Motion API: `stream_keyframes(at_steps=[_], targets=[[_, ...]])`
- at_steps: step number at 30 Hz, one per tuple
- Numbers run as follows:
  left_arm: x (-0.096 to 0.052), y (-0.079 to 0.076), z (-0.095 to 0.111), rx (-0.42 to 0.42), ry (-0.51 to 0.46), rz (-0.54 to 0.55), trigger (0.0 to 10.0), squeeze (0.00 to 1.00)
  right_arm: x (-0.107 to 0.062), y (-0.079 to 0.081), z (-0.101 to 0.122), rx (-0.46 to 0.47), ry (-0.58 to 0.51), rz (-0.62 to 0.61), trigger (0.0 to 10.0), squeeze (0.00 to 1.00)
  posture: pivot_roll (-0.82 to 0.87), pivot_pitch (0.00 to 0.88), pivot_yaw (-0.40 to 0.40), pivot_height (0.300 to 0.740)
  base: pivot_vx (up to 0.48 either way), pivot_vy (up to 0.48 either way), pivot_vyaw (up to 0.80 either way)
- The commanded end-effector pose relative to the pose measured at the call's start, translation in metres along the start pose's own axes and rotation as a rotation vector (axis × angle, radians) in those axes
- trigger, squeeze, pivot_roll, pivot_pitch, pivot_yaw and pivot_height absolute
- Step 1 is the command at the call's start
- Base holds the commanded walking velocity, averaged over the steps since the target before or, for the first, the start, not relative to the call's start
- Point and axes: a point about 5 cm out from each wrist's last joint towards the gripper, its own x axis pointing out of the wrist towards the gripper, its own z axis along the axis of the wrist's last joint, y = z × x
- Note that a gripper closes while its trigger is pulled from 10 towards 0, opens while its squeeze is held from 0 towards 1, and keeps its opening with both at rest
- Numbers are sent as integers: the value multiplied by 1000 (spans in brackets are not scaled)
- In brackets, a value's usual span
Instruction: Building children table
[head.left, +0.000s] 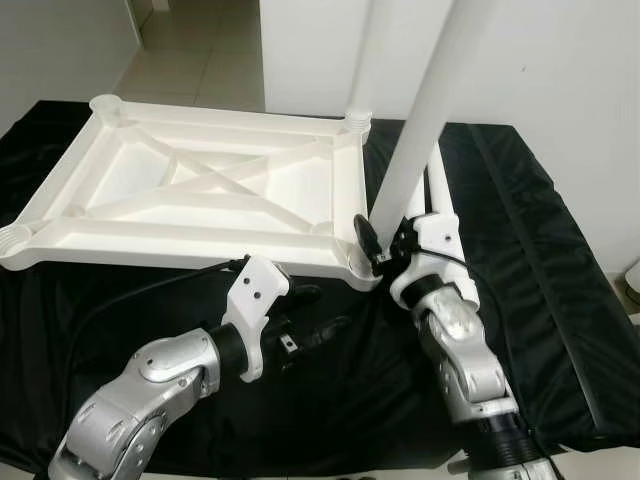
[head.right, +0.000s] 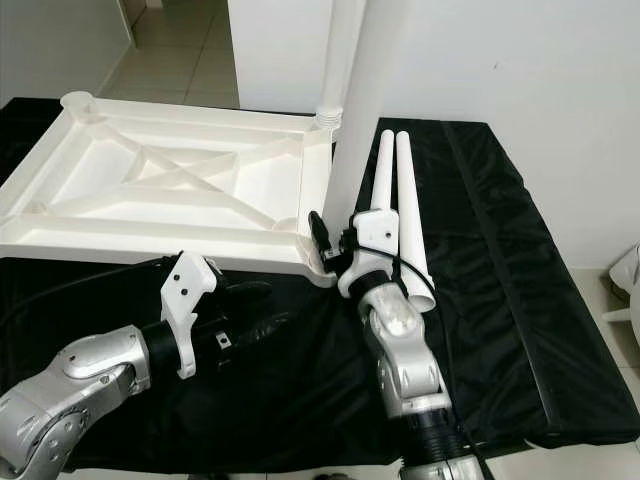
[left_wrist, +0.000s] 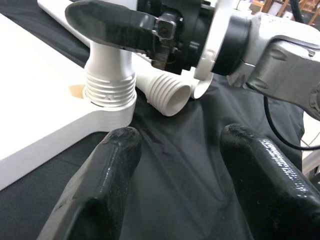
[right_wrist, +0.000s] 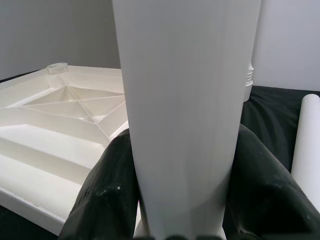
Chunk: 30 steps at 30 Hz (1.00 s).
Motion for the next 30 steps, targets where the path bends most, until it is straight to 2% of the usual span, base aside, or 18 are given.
stream_keyframes(at_steps=[1, 5, 10, 14, 15, 18, 22, 25, 27, 29, 30], targets=[[1, -1, 1, 4, 7, -12, 10000, 0, -8, -15, -43, 31, 264, -23, 10000, 0, -6, 156, -6, 740, 0, 0, 0], [0, -1, 1, 8, 8, -8, 10000, 0, -5, -17, -41, 15, 250, -9, 10000, 0, 0, 155, -13, 740, 0, 0, 0], [-1, -2, 1, 1, 3, 2, 10000, 0, -16, -13, -48, 100, 229, -30, 10000, 0, 7, 155, -20, 740, 0, 0, 0], [-1, -2, 1, 0, 4, 3, 10000, 0, -18, -13, -48, 105, 220, -32, 10000, 0, 7, 155, -20, 740, 0, 0, 0], [-1, -2, 0, -1, 5, 3, 10000, 0, -21, -13, -50, 193, 214, -76, 10000, 0, 3, 156, -16, 740, 0, 0, 0], [-1, -2, 0, -1, 6, 1, 10000, 0, -22, -14, -50, 223, 203, -106, 10000, 0, 0, 156, -13, 740, 0, 0, 0], [-1, -2, 1, -1, 6, -6, 10000, 0, -21, -13, -50, 194, 213, -91, 10000, 0, -5, 157, -10, 740, 0, 0, 0], [0, -2, 1, 1, 7, -13, 10000, 0, -17, -13, -47, 127, 211, -61, 10000, 0, -11, 155, -4, 740, 0, 0, 0], [0, -2, 1, 1, 7, -13, 10000, 0, -17, -13, -47, 127, 211, -61, 10000, 0, -11, 155, -4, 740, 0, 0, 0], [1, -1, 1, 2, 8, -15, 10000, 0, -16, -11, -43, 47, 195, -18, 10000, 0, -10, 154, -6, 740, 0, 0, 0], [0, -1, 1, 1, 8, -16, 10000, 0, -16, -7, -41, -22, 180, 13, 10000, 0, -10, 154, -6, 740, 0, 0, 0]])
